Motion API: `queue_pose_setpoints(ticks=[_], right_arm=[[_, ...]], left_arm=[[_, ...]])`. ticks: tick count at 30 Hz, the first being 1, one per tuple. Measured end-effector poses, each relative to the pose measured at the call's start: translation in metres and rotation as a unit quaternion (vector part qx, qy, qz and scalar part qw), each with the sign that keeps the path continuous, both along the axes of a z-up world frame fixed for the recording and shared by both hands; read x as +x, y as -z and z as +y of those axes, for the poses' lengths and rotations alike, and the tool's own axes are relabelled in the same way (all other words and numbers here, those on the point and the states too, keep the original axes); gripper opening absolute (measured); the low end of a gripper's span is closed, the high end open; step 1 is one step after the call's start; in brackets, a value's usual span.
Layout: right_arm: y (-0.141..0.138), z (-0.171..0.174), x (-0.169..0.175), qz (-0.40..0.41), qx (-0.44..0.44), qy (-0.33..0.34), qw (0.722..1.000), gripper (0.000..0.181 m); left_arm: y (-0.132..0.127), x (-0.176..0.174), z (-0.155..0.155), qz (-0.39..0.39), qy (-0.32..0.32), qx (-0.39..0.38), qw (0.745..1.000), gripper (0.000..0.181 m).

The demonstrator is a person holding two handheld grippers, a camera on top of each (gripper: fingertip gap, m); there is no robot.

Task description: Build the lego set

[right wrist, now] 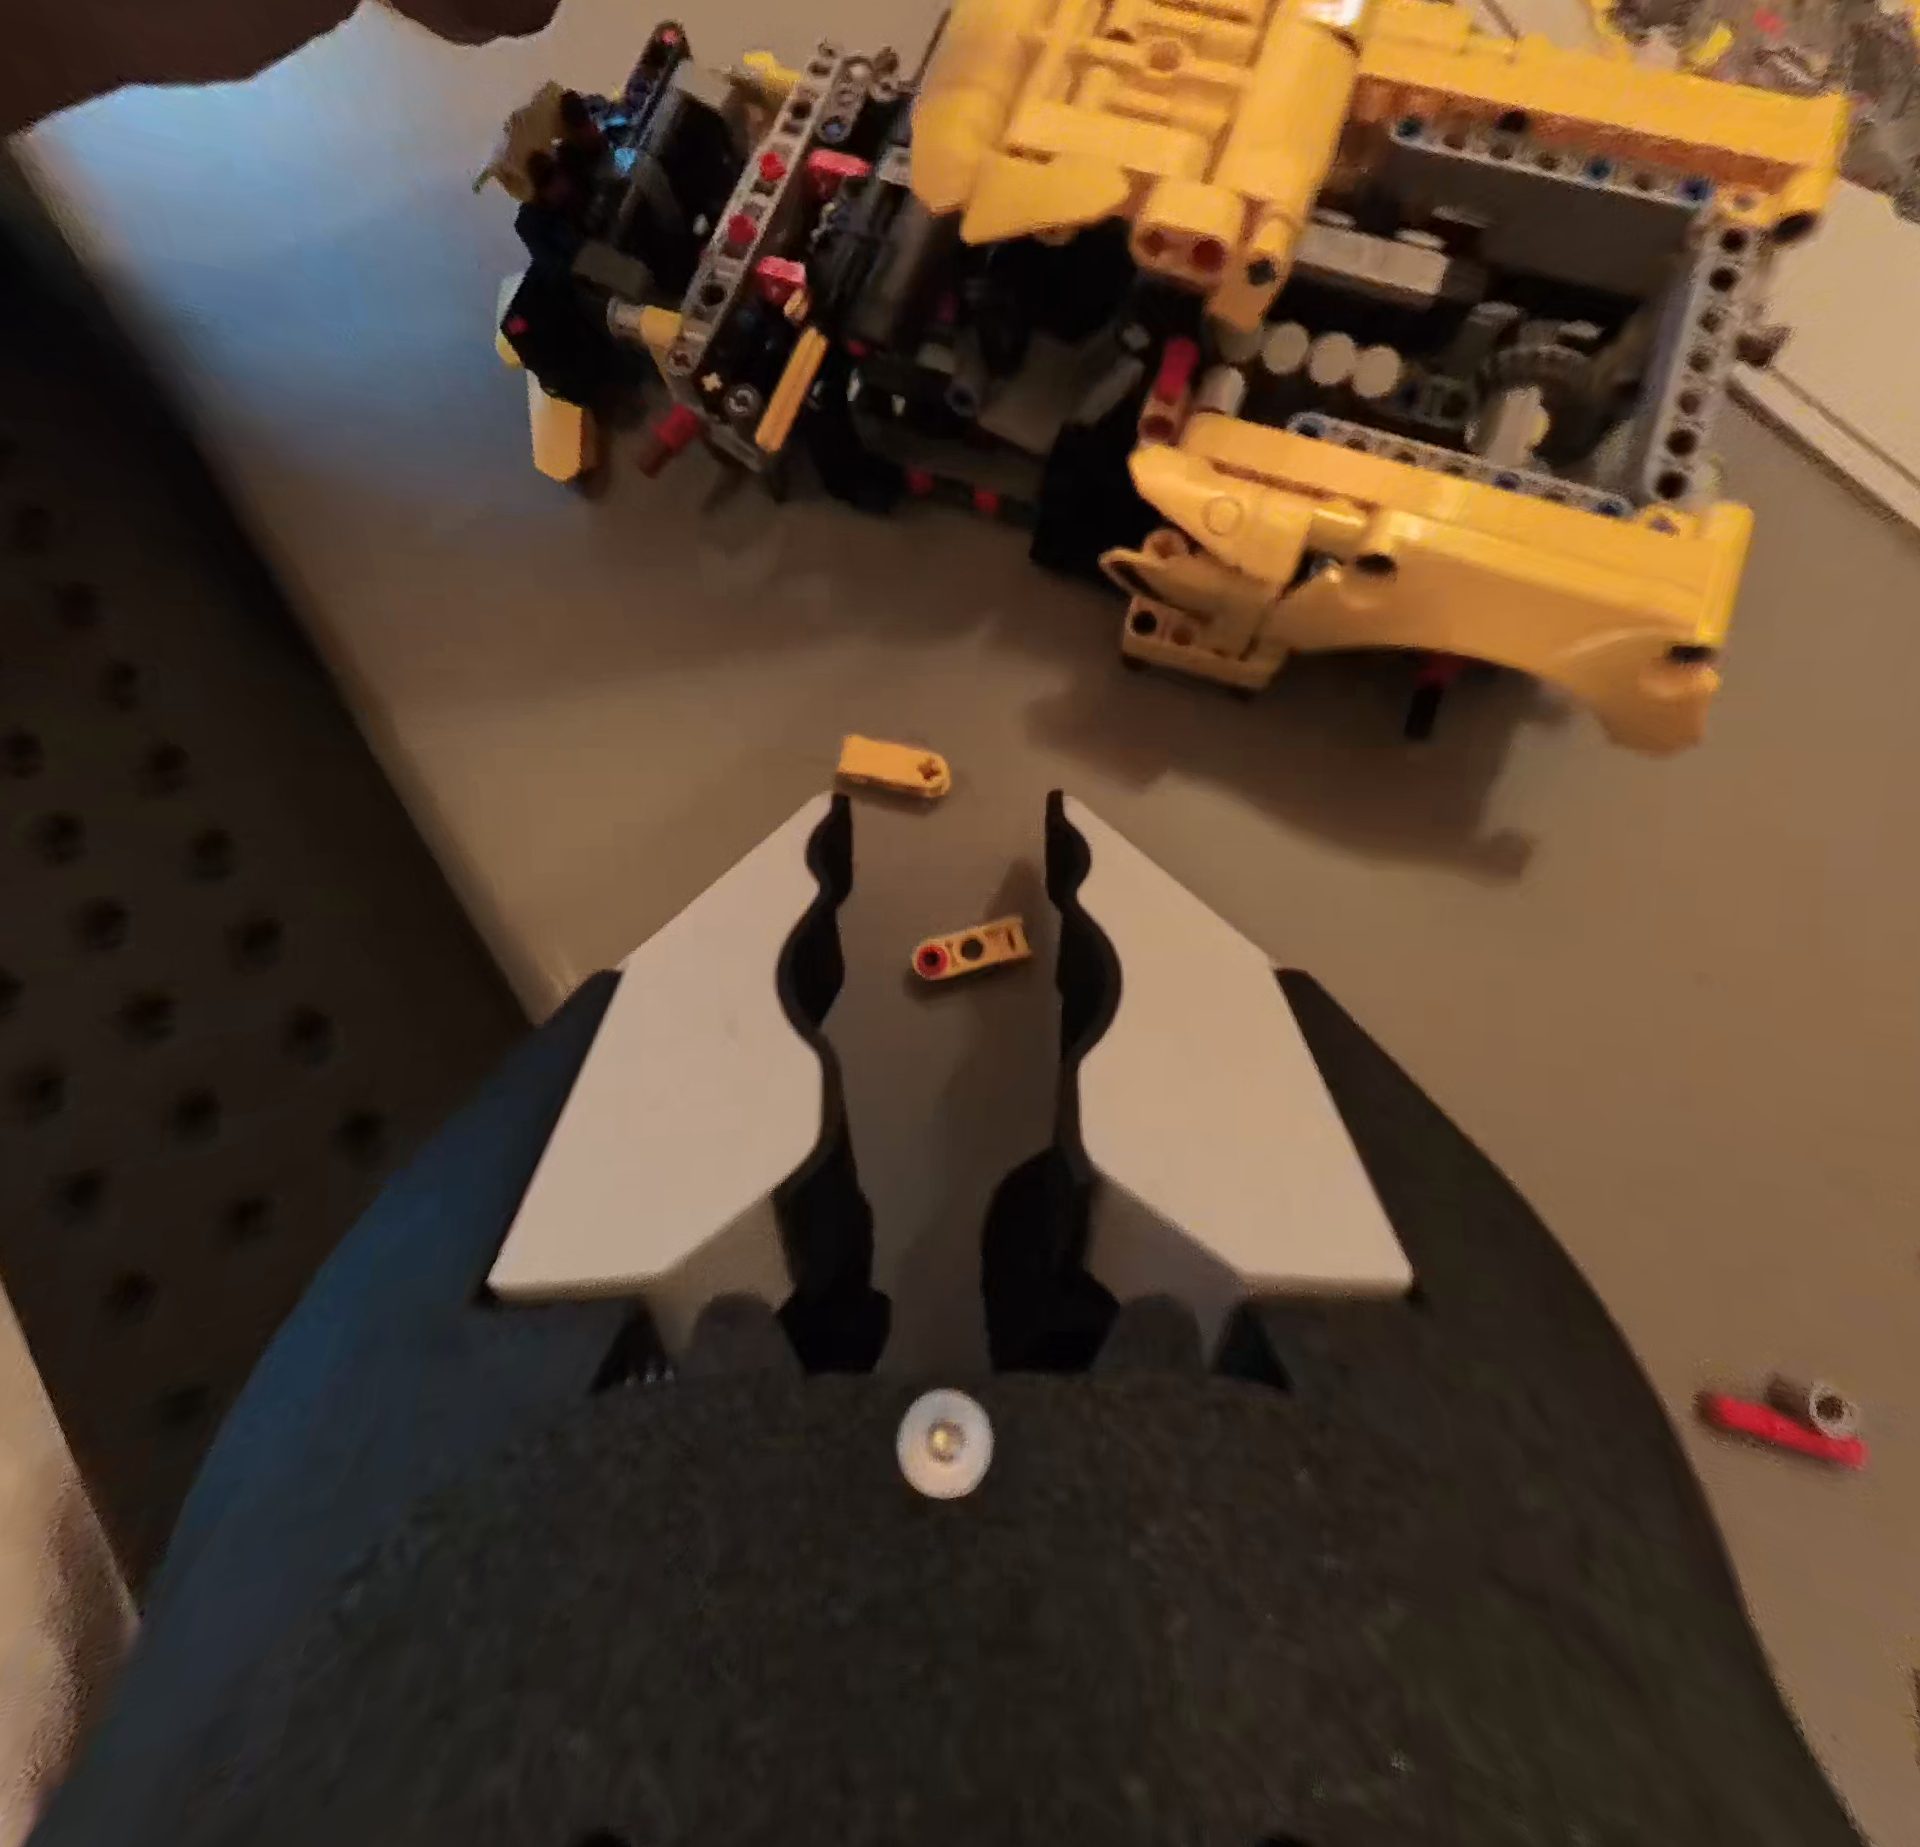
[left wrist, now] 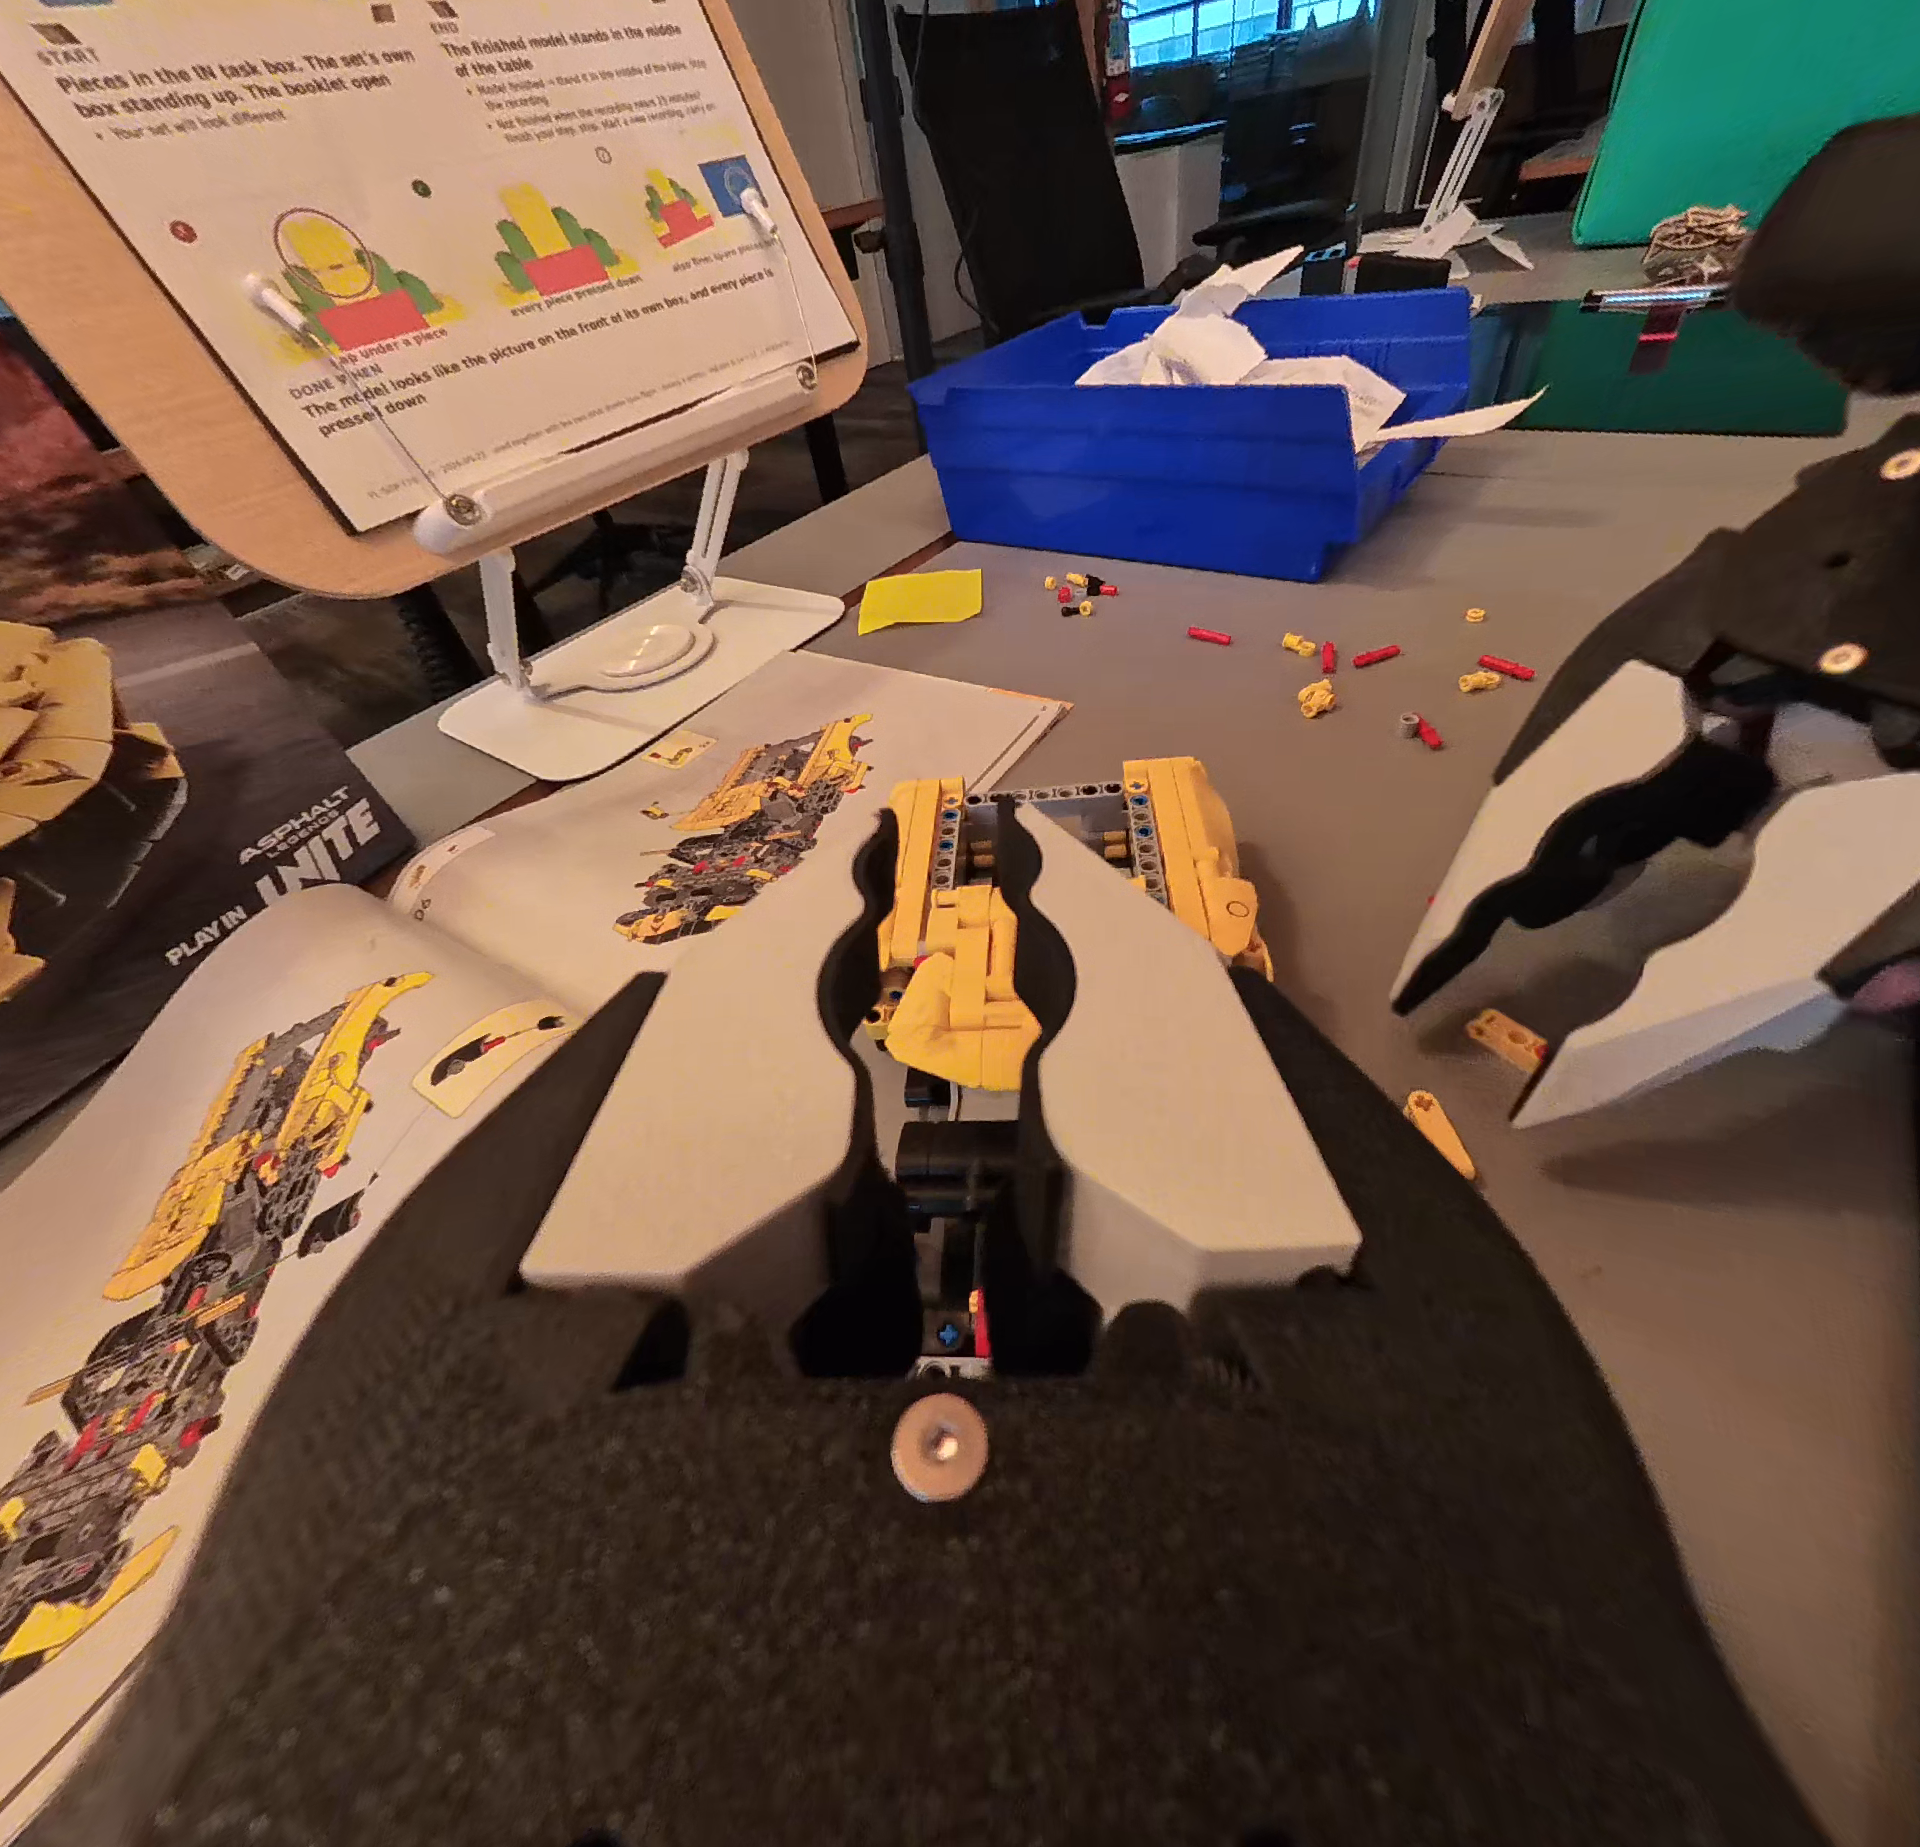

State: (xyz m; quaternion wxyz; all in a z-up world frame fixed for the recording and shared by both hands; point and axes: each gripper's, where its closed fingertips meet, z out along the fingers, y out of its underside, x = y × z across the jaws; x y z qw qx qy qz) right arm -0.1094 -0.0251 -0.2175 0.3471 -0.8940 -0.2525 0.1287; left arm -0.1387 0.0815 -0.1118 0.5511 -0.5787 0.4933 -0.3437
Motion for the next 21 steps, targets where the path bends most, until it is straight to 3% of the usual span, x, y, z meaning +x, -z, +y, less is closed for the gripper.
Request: queue_pose_setpoints(ticks=[4,9,13,15,17,21], right_arm=[[0.001,0.004,-0.018,0.011,-0.017,-0.006,1.000,0.037],[0.015,0.003,-0.019,-0.036,-0.015,0.018,0.999,0.031],[0.013,0.006,-0.014,-0.089,0.035,0.026,0.995,0.023],[-0.006,0.014,-0.011,-0.086,0.097,0.038,0.991,0.023],[-0.041,0.027,-0.005,-0.055,0.197,0.074,0.976,0.023],[-0.099,0.033,-0.002,0.068,0.308,0.125,0.941,0.023]], left_arm=[[0.001,-0.001,0.000,0.004,-0.003,0.006,1.000,0.018],[0.000,0.001,-0.003,0.000,0.002,-0.001,1.000,0.018],[0.001,0.004,-0.008,-0.002,0.016,-0.022,1.000,0.018],[0.000,0.006,-0.016,-0.015,0.038,-0.052,0.998,0.018],[0.001,0.013,-0.036,-0.029,0.102,-0.124,0.987,0.019],[-0.011,0.021,-0.074,-0.076,0.223,-0.277,0.931,0.024]])
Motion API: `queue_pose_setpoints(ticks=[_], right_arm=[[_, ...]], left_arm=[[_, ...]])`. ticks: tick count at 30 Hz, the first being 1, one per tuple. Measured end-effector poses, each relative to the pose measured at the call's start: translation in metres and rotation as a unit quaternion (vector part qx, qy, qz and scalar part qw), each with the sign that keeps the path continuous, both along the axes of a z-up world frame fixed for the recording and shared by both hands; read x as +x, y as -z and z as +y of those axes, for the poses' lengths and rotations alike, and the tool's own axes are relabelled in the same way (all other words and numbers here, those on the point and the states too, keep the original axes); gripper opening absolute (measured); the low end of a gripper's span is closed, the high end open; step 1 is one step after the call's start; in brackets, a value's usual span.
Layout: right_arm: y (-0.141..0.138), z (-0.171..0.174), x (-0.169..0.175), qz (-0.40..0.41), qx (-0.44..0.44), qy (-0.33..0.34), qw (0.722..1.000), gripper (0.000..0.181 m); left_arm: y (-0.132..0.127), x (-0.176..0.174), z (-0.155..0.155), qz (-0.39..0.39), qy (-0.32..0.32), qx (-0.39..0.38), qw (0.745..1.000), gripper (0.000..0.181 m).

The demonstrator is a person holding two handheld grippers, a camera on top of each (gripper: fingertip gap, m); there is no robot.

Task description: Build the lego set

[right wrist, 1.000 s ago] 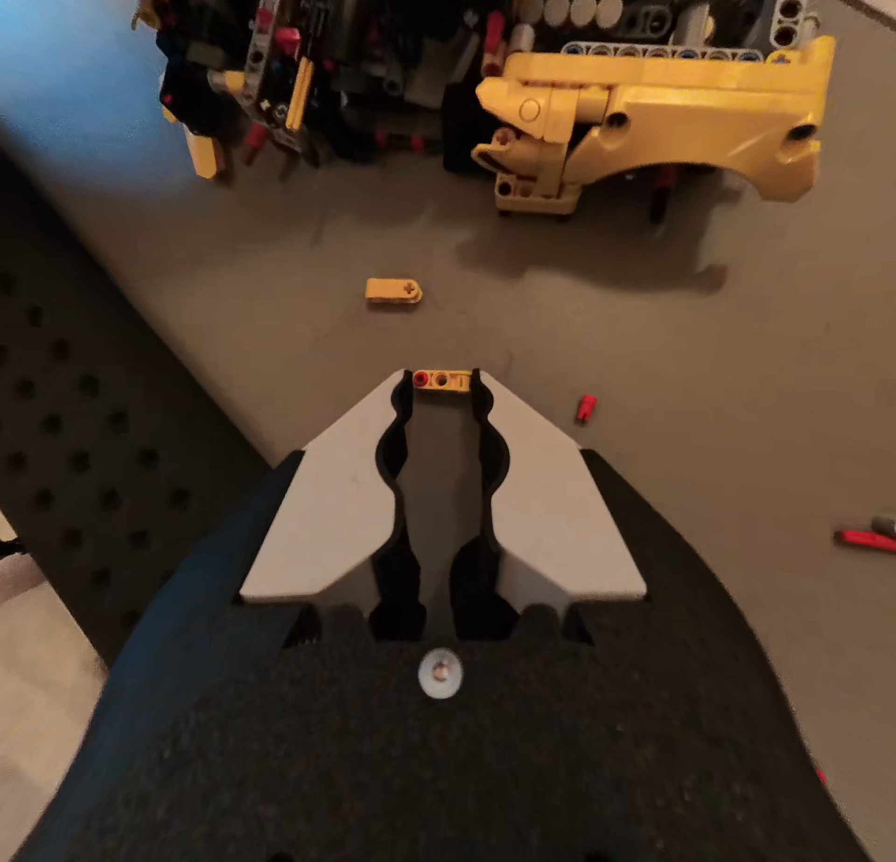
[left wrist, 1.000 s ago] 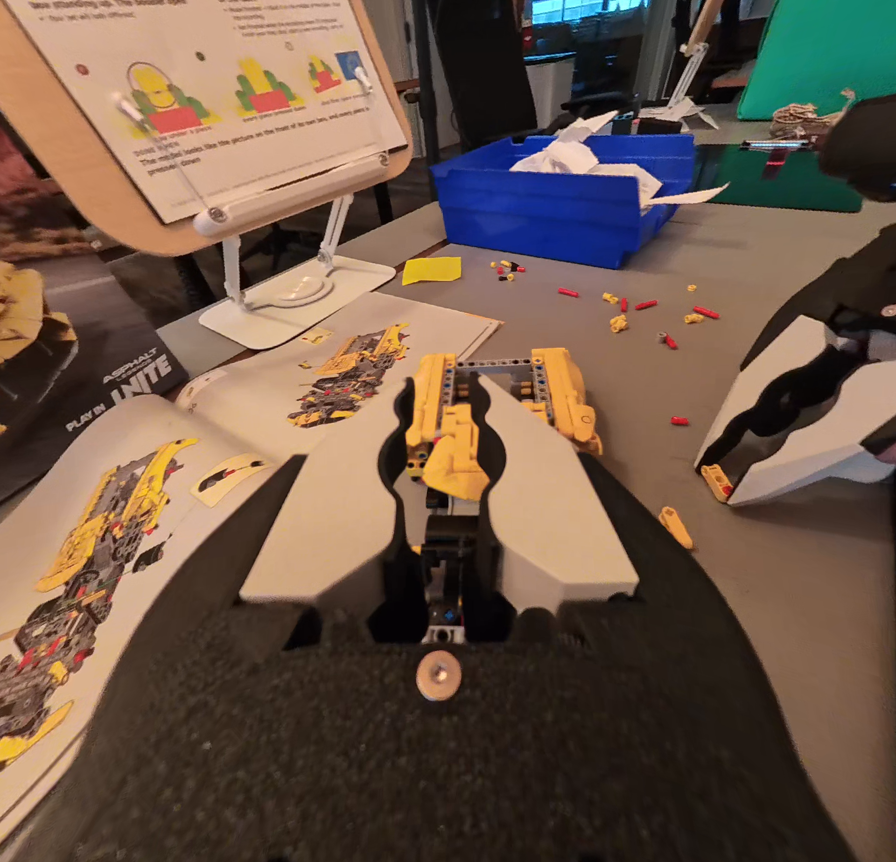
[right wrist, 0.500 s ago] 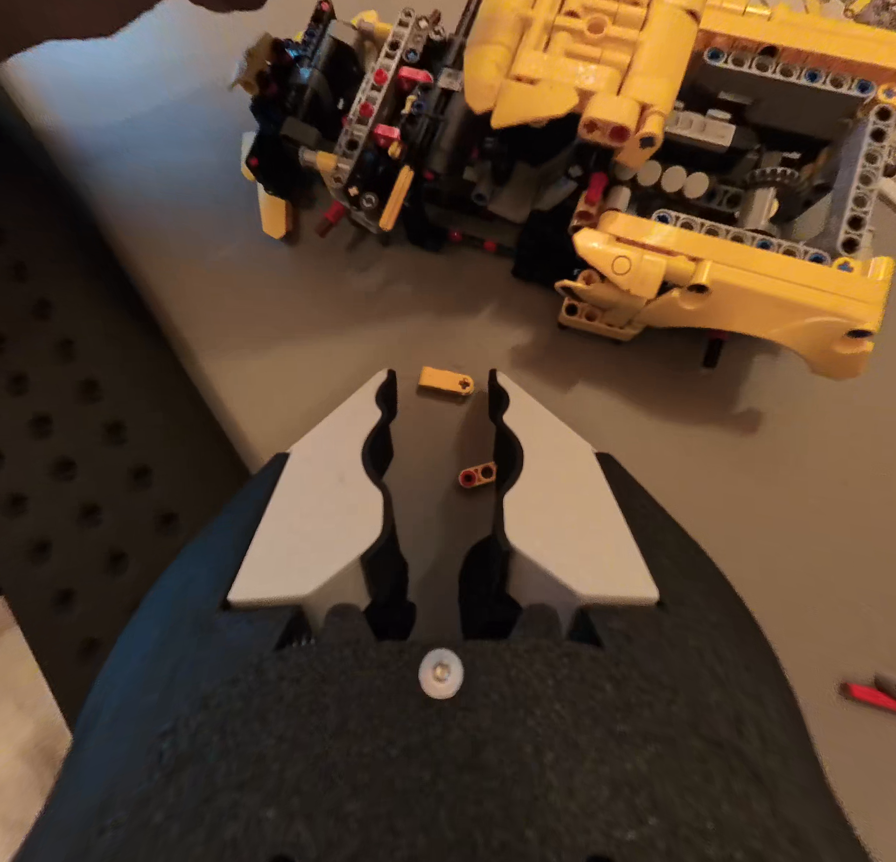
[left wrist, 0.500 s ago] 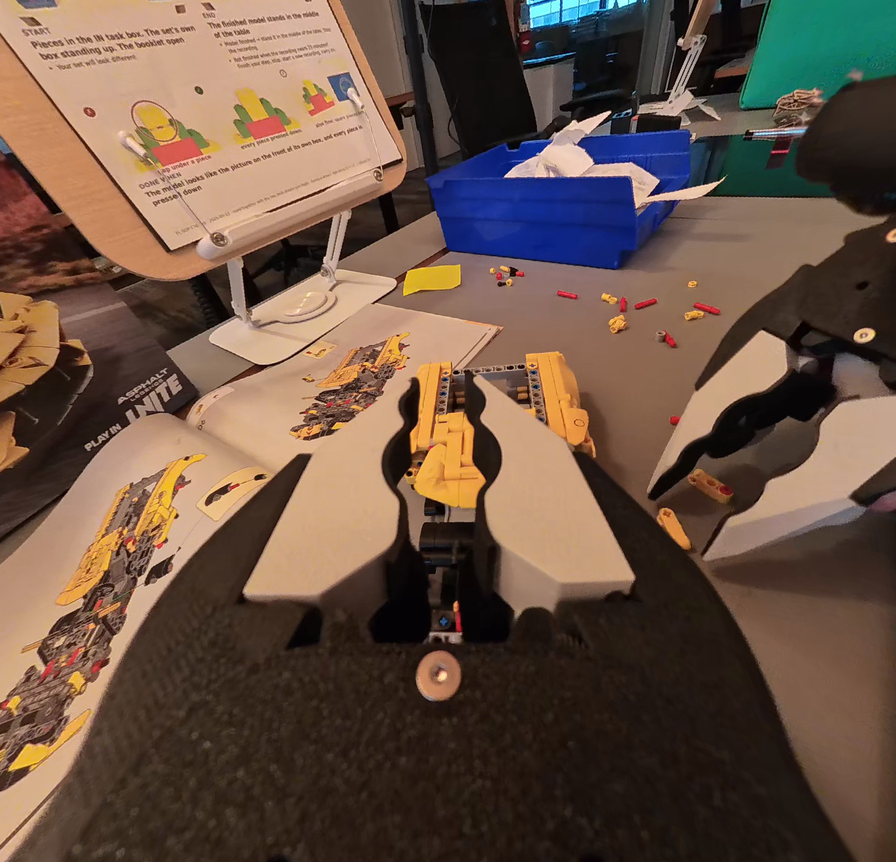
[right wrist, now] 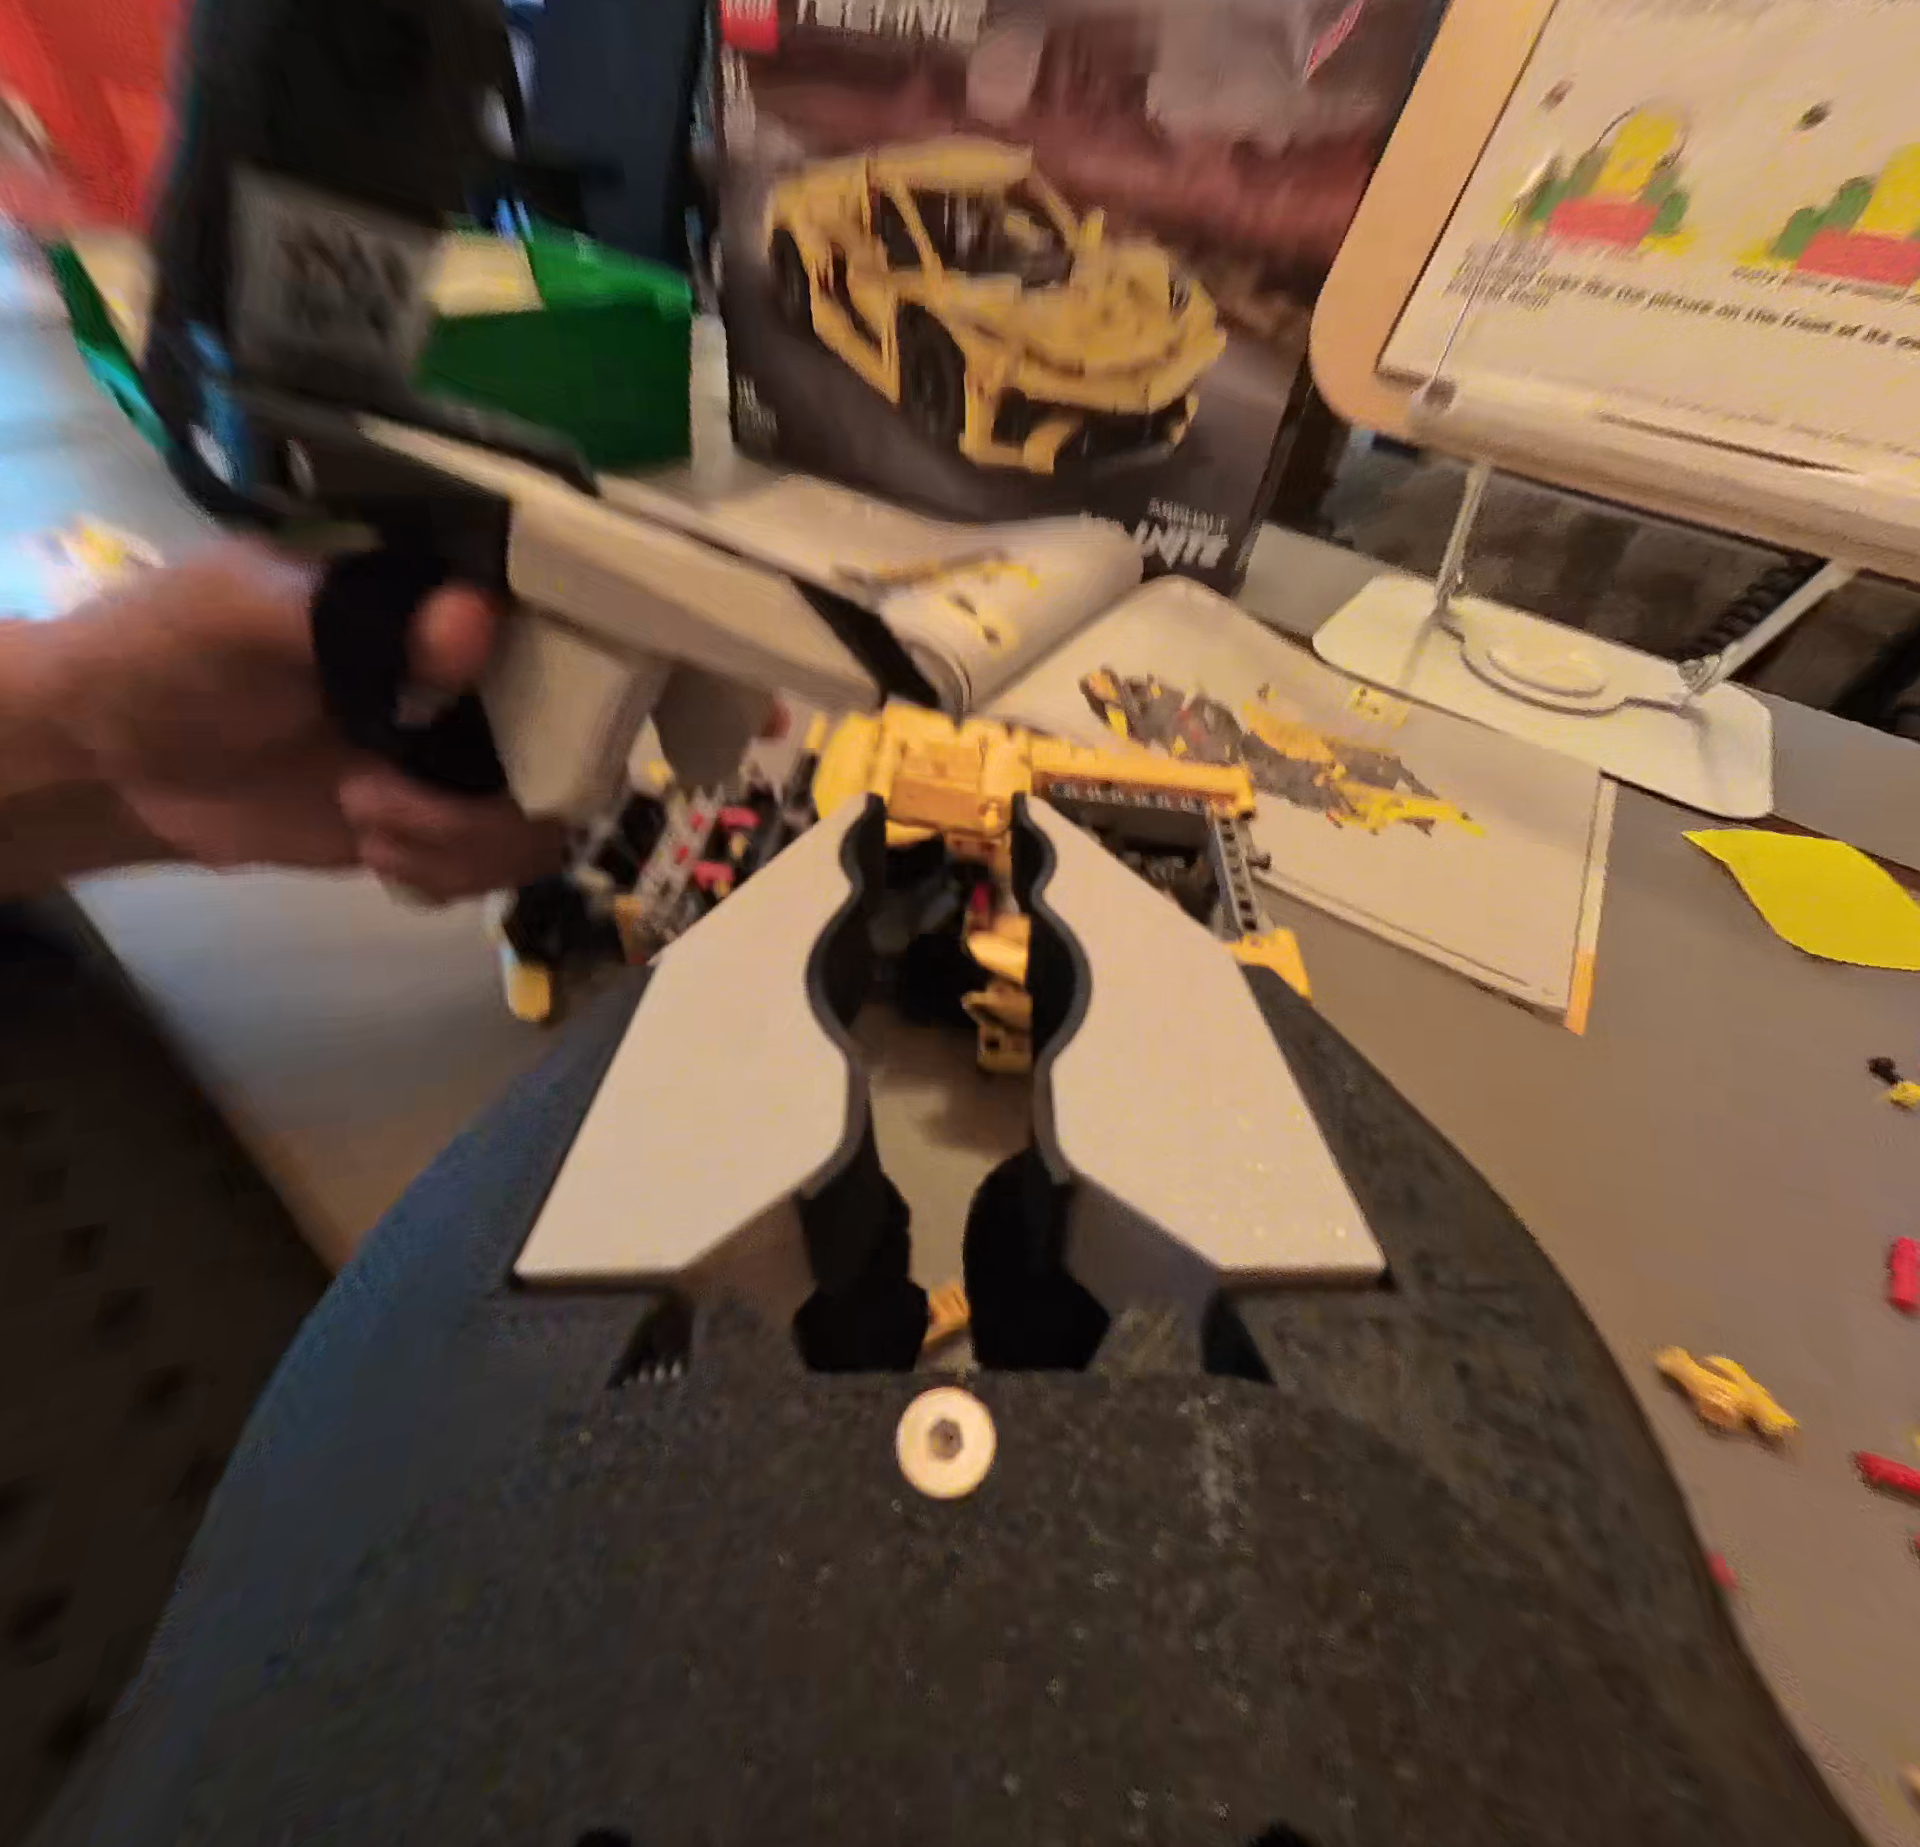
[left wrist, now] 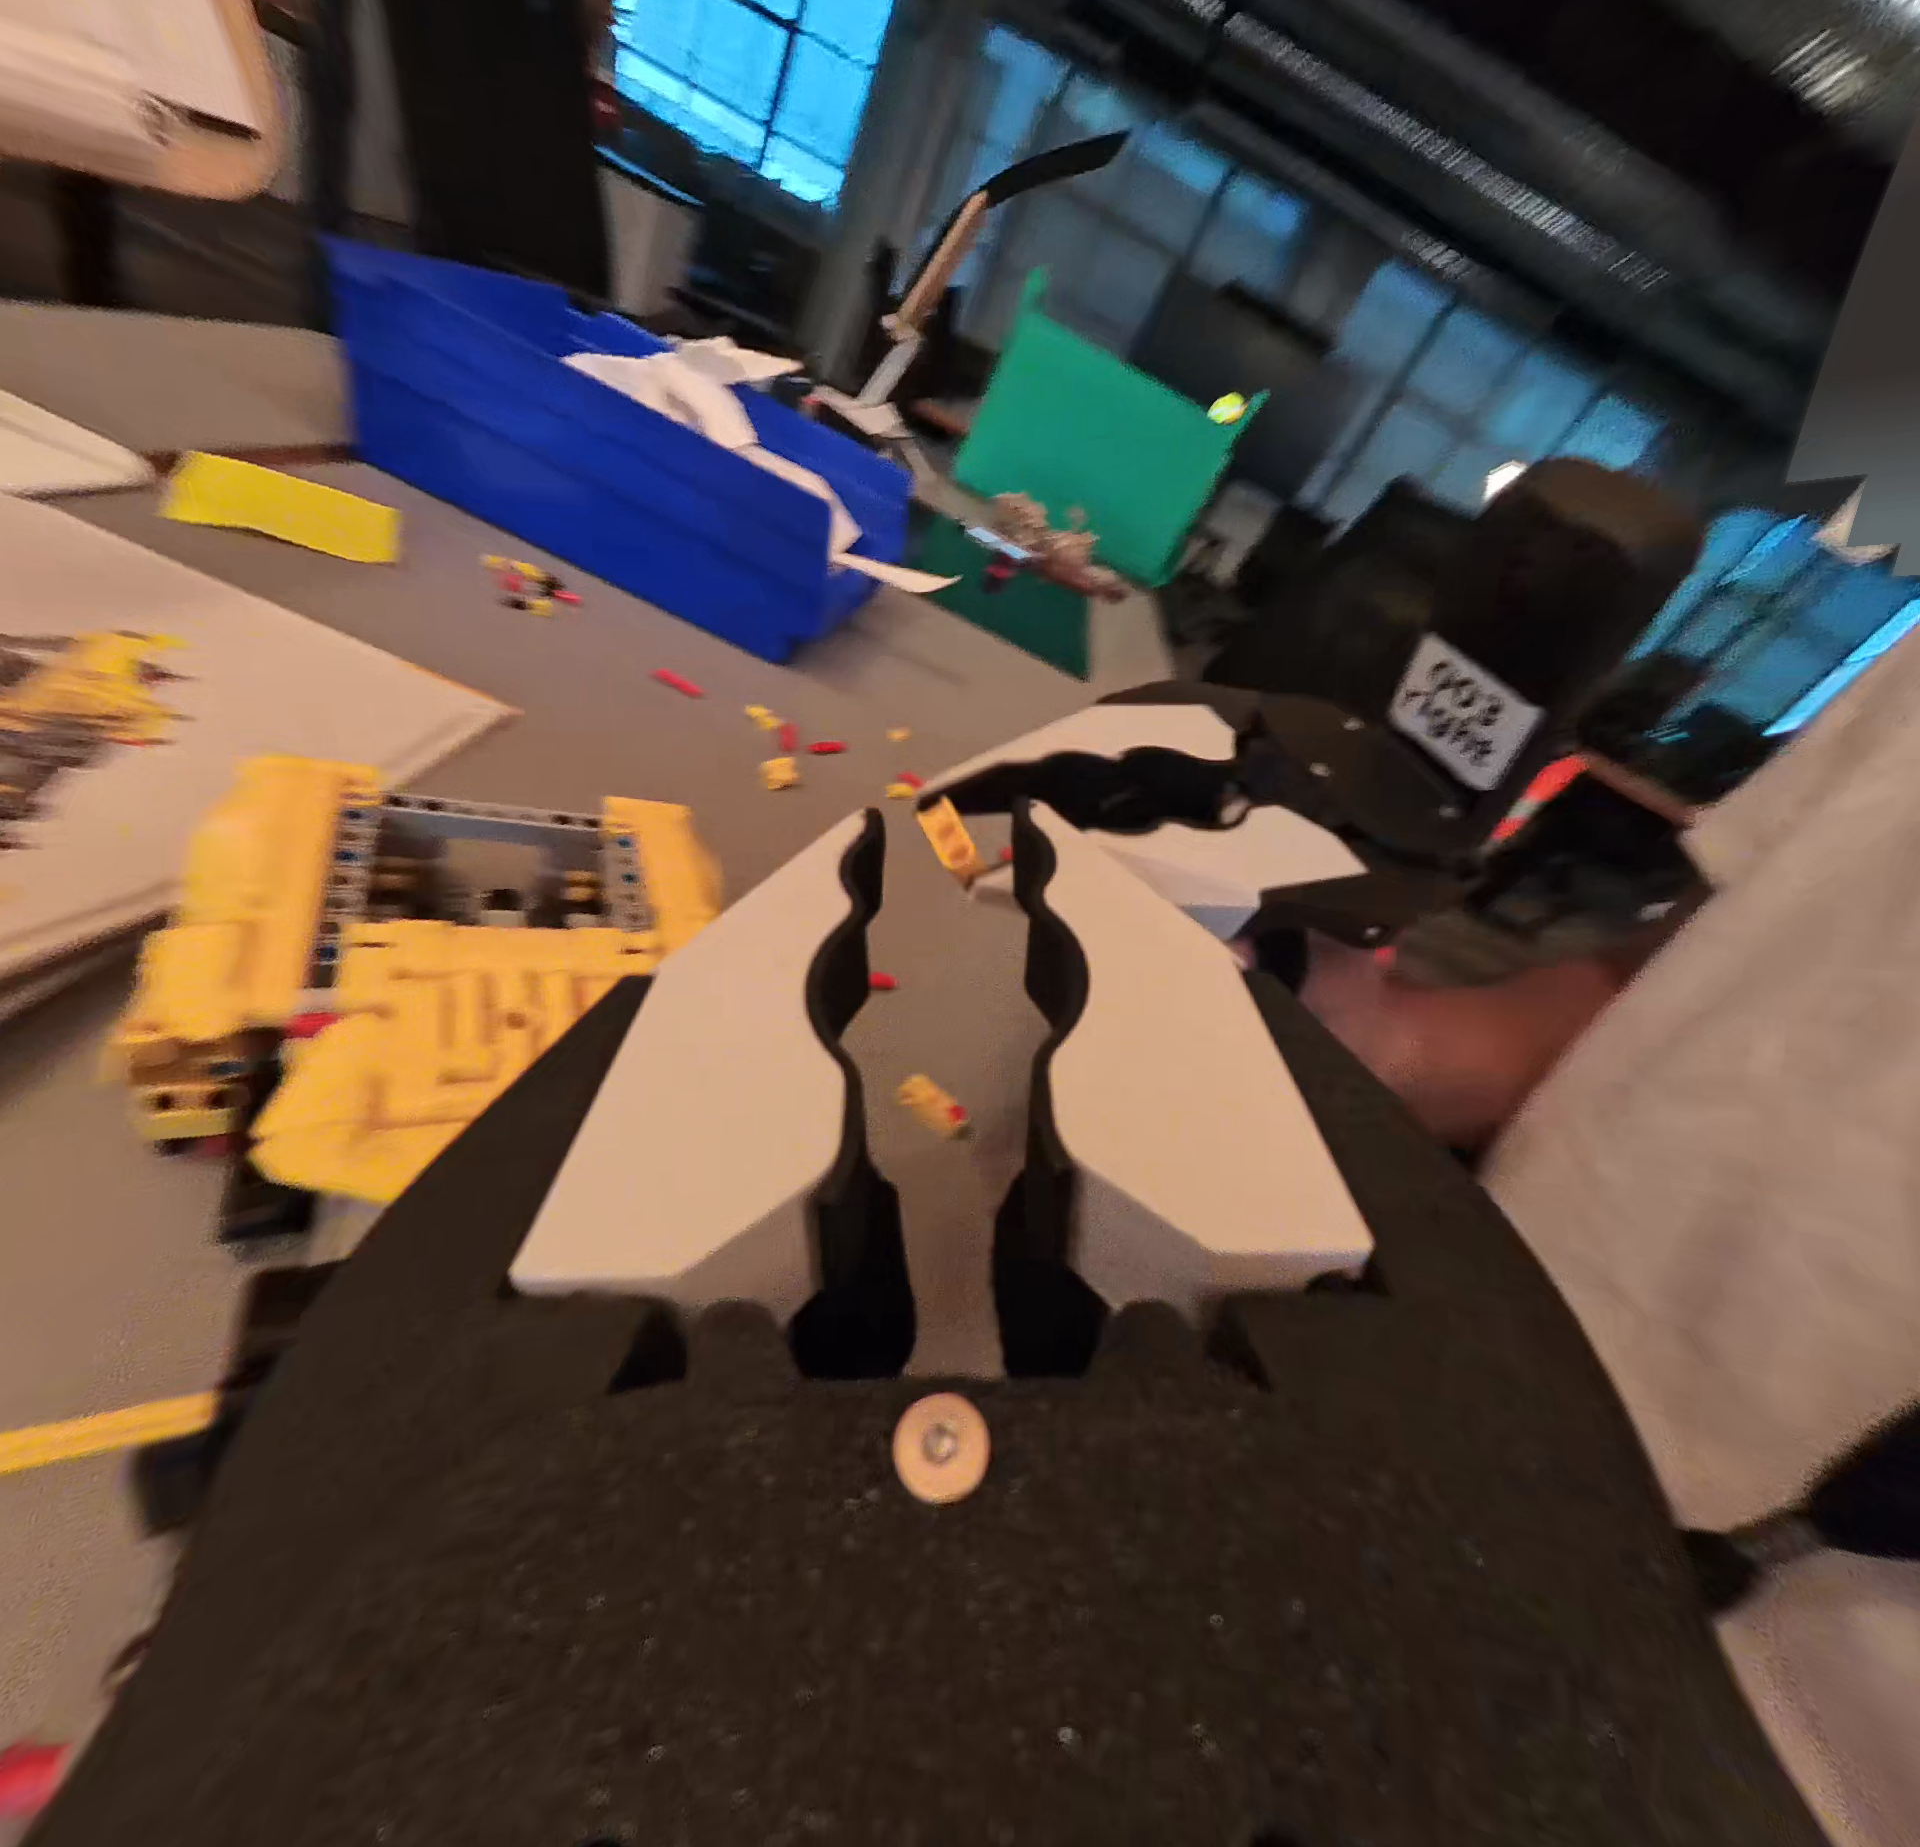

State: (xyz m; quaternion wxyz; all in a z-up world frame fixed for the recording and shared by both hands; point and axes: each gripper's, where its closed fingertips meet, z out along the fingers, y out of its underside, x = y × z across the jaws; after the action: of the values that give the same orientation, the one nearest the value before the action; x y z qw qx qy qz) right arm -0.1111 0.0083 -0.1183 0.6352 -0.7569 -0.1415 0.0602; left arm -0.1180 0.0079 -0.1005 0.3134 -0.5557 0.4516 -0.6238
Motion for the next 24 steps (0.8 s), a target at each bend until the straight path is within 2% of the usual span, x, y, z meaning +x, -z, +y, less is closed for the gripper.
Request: queue_pose_setpoints(ticks=[3,8,10,15,18,21,22,24], right_arm=[[-0.020,-0.001,-0.002,0.018,0.049,0.012,0.999,0.023],[-0.022,0.000,-0.010,-0.051,0.074,0.031,0.995,0.023],[-0.024,-0.001,-0.011,-0.072,0.084,0.036,0.993,0.023],[-0.021,-0.002,-0.010,-0.094,0.083,0.047,0.991,0.022],[-0.013,-0.001,-0.011,-0.053,0.059,0.027,0.996,0.024],[-0.002,-0.004,-0.018,0.032,-0.007,-0.060,0.998,0.029],[0.001,-0.005,-0.019,0.064,-0.033,-0.092,0.993,0.028],[-0.003,-0.002,-0.008,0.135,-0.066,-0.110,0.982,0.027]], left_arm=[[-0.009,0.000,-0.011,-0.025,0.041,-0.054,0.997,0.024],[-0.010,0.000,-0.014,-0.027,0.053,-0.072,0.996,0.020],[-0.010,-0.001,-0.013,-0.027,0.056,-0.086,0.994,0.008],[-0.006,-0.001,-0.013,-0.013,0.060,-0.085,0.994,0.007],[0.001,-0.001,-0.007,0.009,0.031,-0.029,0.999,0.007],[0.007,-0.002,0.010,0.031,-0.033,0.066,0.997,0.007],[0.009,-0.003,0.018,0.041,-0.065,0.112,0.991,0.007],[0.012,-0.005,0.030,0.063,-0.124,0.214,0.967,0.007]])
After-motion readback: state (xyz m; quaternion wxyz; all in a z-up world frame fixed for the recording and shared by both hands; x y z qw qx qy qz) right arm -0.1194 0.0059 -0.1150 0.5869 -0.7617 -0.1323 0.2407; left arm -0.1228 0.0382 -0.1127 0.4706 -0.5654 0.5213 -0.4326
